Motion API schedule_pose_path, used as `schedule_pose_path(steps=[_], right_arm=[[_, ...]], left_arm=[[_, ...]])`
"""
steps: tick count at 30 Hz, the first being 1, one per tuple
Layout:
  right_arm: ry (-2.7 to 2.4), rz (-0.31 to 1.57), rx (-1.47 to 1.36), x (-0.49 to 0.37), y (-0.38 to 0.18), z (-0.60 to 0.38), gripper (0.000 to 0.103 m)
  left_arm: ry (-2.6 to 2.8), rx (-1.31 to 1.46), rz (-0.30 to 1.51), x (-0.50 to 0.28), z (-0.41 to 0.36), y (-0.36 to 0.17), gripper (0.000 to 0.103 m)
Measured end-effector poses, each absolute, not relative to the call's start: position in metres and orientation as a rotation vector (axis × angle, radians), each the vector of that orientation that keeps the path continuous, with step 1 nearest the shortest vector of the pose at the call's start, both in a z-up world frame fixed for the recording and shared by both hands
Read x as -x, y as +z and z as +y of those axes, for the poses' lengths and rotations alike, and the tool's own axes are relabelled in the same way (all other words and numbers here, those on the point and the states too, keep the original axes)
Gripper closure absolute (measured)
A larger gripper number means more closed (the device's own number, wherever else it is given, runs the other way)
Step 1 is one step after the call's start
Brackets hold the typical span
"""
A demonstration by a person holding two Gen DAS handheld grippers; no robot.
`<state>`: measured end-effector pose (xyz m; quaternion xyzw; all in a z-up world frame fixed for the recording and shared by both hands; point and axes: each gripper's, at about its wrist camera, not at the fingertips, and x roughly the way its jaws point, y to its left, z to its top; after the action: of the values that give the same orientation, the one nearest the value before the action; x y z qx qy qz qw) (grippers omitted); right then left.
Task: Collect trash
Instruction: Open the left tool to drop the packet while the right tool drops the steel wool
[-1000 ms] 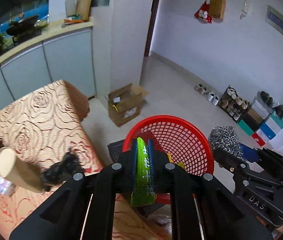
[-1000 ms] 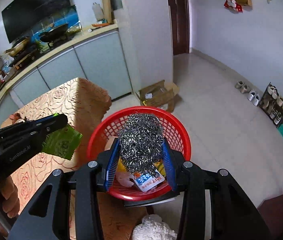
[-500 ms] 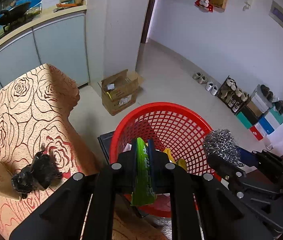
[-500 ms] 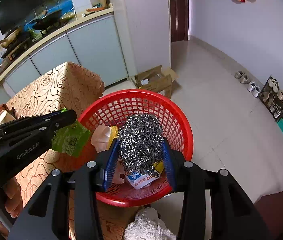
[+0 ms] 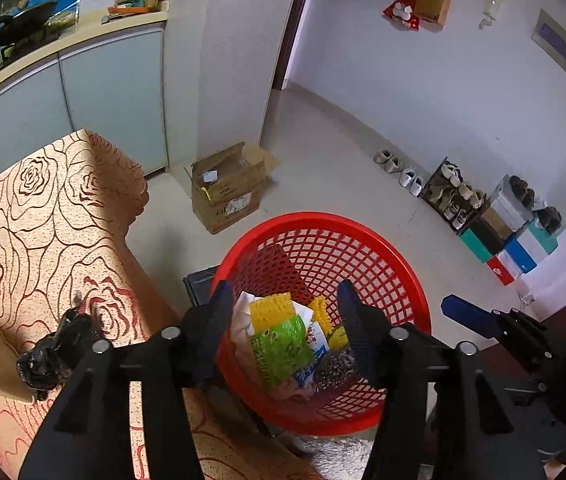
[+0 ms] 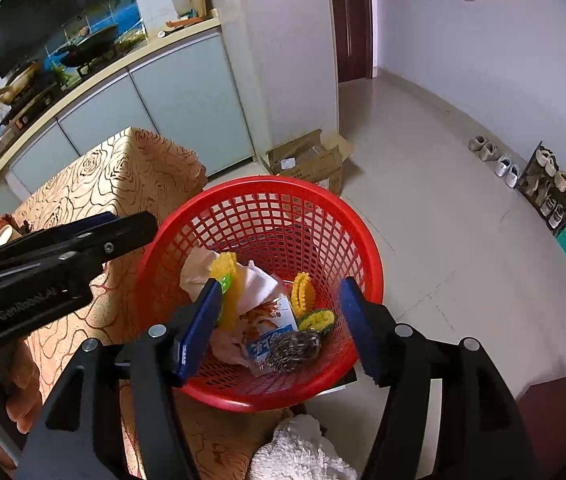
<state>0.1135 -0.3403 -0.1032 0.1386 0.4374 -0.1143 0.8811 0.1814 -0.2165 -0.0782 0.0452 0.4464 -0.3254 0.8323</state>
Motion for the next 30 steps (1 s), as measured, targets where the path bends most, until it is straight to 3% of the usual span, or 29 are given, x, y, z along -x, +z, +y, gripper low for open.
schedule_pose_path(steps=[14, 30], right_arm=[[-0.237, 0.861, -0.296, -0.098, -0.085, -0.331, 0.043], [-0.11, 0.798, -0.242, -0.089, -0.05, -0.267, 0.043]], left_arm=[[-0.634, -0.11, 0.881, -0.161, -0.18, -0.053, 0.044], [-0.51, -0.023, 0.865, -0.133, -0.072, -0.033, 0.042]])
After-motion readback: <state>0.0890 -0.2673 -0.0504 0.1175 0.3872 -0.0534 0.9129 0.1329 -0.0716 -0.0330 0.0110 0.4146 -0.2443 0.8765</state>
